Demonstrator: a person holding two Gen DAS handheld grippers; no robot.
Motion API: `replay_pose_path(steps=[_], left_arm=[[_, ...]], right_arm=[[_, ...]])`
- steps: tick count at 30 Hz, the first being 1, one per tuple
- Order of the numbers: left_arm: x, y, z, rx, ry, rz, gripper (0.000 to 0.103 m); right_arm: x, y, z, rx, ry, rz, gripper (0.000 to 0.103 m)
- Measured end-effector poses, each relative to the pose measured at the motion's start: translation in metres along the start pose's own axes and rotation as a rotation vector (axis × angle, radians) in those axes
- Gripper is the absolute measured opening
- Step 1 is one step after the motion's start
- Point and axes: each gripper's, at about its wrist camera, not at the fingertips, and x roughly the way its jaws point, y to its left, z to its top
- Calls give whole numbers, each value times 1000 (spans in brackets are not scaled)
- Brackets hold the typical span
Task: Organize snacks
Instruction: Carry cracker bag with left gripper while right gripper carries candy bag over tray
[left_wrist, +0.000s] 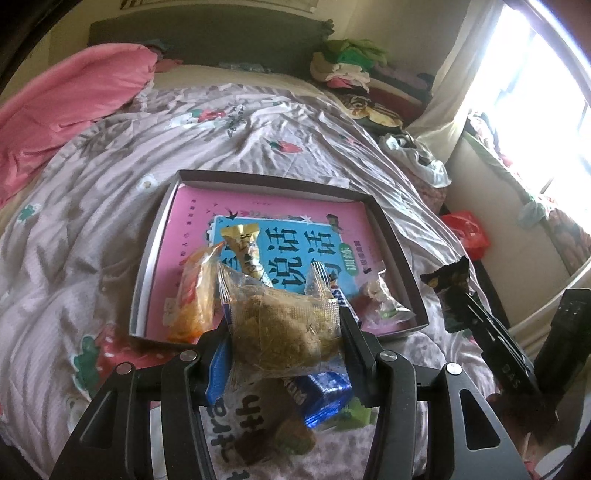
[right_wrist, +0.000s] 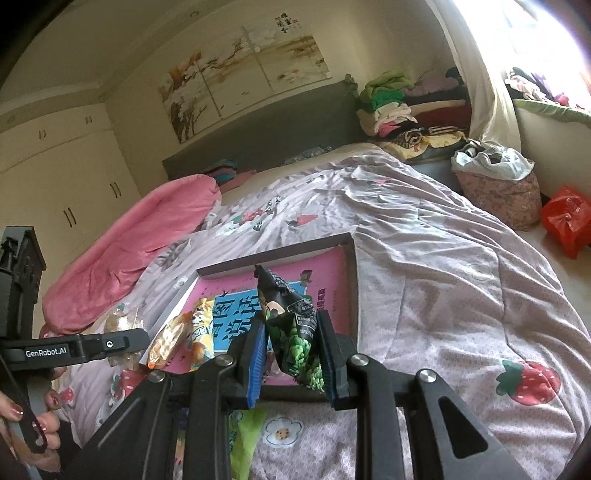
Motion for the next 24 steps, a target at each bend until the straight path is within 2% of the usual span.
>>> replay_pose_path(steps=[24], left_arm=[[46, -15, 11, 32, 63, 1, 54]], right_arm=[[25, -14, 4, 43, 22, -24, 27]])
